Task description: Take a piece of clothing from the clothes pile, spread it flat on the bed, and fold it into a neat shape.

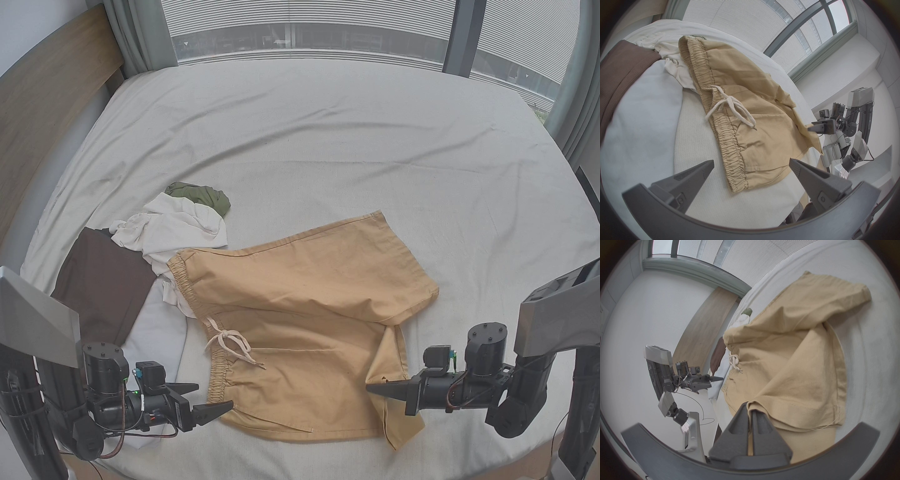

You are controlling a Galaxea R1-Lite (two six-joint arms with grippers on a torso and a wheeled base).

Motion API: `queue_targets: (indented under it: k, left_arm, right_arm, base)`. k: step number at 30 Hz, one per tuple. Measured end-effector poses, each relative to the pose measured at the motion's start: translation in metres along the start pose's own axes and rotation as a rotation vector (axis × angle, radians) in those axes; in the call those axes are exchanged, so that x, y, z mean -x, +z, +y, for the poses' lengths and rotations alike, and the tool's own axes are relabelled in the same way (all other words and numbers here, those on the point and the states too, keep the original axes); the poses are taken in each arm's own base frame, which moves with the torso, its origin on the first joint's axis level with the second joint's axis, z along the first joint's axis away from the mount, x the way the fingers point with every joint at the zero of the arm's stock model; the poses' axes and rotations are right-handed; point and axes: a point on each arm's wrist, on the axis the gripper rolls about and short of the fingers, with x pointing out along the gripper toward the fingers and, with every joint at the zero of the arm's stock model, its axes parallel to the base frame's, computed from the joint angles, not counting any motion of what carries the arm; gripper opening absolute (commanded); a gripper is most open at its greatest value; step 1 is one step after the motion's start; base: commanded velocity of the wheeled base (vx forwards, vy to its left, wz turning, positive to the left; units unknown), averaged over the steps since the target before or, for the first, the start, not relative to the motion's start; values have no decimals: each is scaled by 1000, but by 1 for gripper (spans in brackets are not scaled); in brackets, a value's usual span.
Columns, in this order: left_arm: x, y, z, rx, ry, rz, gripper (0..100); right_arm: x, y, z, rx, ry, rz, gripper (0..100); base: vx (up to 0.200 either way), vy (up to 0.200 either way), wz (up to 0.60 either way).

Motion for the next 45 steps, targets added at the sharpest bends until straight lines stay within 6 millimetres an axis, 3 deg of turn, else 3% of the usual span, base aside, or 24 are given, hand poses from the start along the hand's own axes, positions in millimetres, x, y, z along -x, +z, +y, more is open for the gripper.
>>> queue_targets:
  k: [3, 4, 12, 32, 45]
  left_arm:
    - [0, 1, 0, -2, -1, -4, 100]
    - [1, 1, -1, -3, -1, -5, 100]
    - [0, 2, -2, -8, -7, -7, 100]
    - [0, 2, -2, -6, -7, -7, 100]
    - [0, 1, -2, -6, -7, -6, 100]
  right_arm:
    - [-4, -3, -2, 0, -1, 12, 0]
    - [-5, -4, -3, 6, -1, 16, 100]
    - [-3, -8, -5, 18, -81, 4, 100]
    - [54, 15, -20, -25, -250, -156, 100]
    - [48, 1, -36, -92, -272, -99, 100]
  base:
    - [0, 0, 0]
    - [0, 0, 0]
    - [0, 0, 0]
    - [0, 0, 0]
    - [0, 0, 0]
